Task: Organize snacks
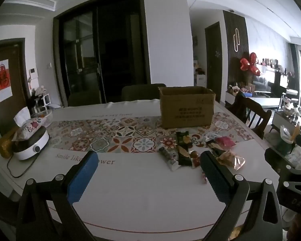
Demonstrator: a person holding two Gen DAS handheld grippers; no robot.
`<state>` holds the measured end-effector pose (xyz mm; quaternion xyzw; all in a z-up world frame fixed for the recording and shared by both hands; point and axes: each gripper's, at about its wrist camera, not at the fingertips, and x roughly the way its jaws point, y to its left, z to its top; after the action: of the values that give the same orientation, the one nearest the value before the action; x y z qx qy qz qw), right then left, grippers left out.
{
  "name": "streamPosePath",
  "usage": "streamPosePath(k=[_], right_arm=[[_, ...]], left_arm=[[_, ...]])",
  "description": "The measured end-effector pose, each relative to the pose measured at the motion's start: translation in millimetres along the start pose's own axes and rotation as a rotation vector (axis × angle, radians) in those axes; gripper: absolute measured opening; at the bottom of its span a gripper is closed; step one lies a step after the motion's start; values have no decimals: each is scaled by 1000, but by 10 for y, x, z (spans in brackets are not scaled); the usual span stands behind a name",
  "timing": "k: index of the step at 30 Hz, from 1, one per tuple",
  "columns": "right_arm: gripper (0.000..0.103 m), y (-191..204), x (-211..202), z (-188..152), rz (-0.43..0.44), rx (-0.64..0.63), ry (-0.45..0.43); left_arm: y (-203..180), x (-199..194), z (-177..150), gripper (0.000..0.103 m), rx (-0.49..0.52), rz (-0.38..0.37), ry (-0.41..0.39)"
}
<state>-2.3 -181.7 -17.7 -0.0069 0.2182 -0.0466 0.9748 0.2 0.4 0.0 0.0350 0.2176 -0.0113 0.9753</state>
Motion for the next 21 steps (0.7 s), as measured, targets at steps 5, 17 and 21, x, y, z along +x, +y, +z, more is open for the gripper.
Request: streamPosePath(k=[5, 17, 21], right_arm=[[102, -15, -1, 9, -2, 0, -4], [102, 19, -11, 29, -3, -6, -5], [102, -27, -15, 25, 1, 4, -7]], left_arm=[[17, 10, 4, 103, 2, -5, -5], [-16, -78, 70, 103, 9, -3, -18], [-11, -80, 68, 103, 9, -4, -19]])
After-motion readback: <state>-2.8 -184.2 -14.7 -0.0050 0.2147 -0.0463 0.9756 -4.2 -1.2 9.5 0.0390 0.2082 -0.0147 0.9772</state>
